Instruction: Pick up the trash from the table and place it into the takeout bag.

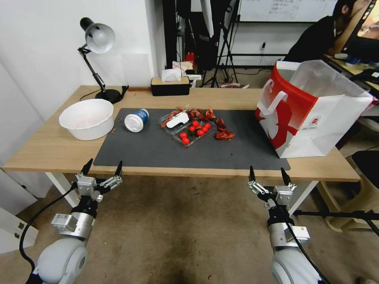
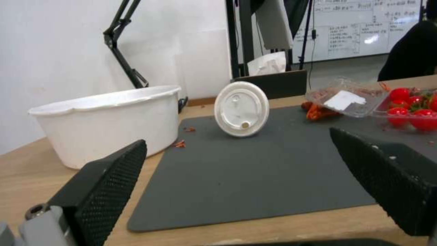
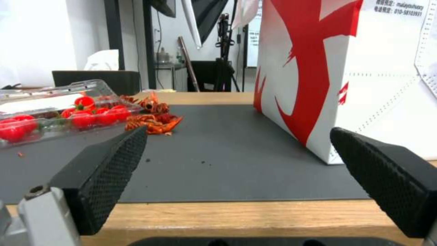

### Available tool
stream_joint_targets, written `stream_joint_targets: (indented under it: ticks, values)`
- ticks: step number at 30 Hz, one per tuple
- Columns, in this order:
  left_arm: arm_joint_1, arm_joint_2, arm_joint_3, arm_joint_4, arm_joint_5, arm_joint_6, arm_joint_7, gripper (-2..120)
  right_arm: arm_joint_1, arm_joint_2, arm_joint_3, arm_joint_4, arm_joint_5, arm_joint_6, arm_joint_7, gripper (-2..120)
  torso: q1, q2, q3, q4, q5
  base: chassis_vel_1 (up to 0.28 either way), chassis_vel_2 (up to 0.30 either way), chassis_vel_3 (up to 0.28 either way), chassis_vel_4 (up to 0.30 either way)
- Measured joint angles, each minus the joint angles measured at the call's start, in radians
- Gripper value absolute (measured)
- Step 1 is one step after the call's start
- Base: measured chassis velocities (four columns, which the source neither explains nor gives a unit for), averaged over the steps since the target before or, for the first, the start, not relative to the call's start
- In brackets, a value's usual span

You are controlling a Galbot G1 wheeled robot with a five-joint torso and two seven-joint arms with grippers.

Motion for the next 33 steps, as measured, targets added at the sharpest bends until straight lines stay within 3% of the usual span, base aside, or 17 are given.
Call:
stream_joint_targets:
  ticks: [17,33]
  values:
    - [-0.042,0.009,0.009,0.006,0.003,0.023,0.0,100,-0.008,0.008,-0.003,-0.002,0.0,0.002,0.0,100,0.0,0.0,0.0,0.0001,0.0,0.0,0.0,0.0,0.0]
    - [-0.322,0.103,0.182,0.094,-0.088,0.151,-0.005,100,-0.015,0.015,0.002,-0.002,-0.003,0.003,0.0,100,0.0,0.0,0.0,-0.0001,-0.0001,0.0,0.0,0.0,0.0]
